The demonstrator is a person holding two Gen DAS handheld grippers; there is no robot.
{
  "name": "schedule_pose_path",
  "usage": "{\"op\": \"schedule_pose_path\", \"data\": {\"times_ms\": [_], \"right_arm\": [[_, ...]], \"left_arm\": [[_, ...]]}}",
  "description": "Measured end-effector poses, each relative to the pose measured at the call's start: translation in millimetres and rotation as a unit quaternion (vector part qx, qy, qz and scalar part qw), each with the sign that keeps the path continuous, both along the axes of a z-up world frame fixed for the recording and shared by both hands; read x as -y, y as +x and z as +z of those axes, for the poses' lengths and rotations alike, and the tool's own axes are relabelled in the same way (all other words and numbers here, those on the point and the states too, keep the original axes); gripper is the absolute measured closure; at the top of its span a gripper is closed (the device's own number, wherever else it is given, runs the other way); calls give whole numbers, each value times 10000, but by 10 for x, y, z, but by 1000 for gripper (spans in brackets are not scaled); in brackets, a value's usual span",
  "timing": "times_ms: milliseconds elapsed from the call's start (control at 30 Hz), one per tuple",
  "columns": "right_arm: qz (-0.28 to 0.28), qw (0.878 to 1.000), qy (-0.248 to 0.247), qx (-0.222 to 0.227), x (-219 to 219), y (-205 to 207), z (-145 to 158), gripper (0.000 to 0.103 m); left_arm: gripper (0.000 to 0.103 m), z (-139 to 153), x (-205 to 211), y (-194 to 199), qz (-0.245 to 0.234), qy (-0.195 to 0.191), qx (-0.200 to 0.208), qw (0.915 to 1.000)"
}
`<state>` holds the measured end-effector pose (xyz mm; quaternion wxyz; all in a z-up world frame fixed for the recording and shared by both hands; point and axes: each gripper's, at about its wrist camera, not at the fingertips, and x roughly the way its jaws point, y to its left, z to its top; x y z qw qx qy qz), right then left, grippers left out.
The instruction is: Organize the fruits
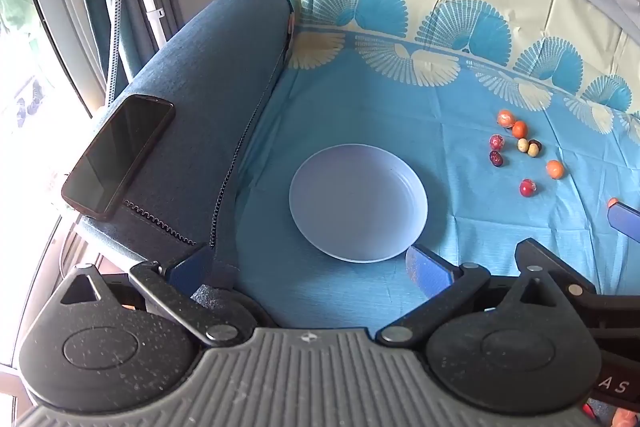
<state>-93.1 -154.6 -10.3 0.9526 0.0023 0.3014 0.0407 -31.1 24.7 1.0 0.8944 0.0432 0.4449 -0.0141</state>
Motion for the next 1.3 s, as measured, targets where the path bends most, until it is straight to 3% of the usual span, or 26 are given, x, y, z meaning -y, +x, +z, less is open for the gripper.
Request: {"op": "schedule_pose_path", "data": {"times_ms": [467,1133,1300], "right_arm": [[13,10000,-6,-69,38,-18,-71,0],[77,9987,349,361,55,20,-86,0],[60,9997,110,192,52,40,-91,0]], "left_arm": [[0,-7,-18,-17,42,24,-22,10000],[0,-30,-19,1,63,88,-76,9999],[0,-56,-9,25,59,108,-126,9998]]}}
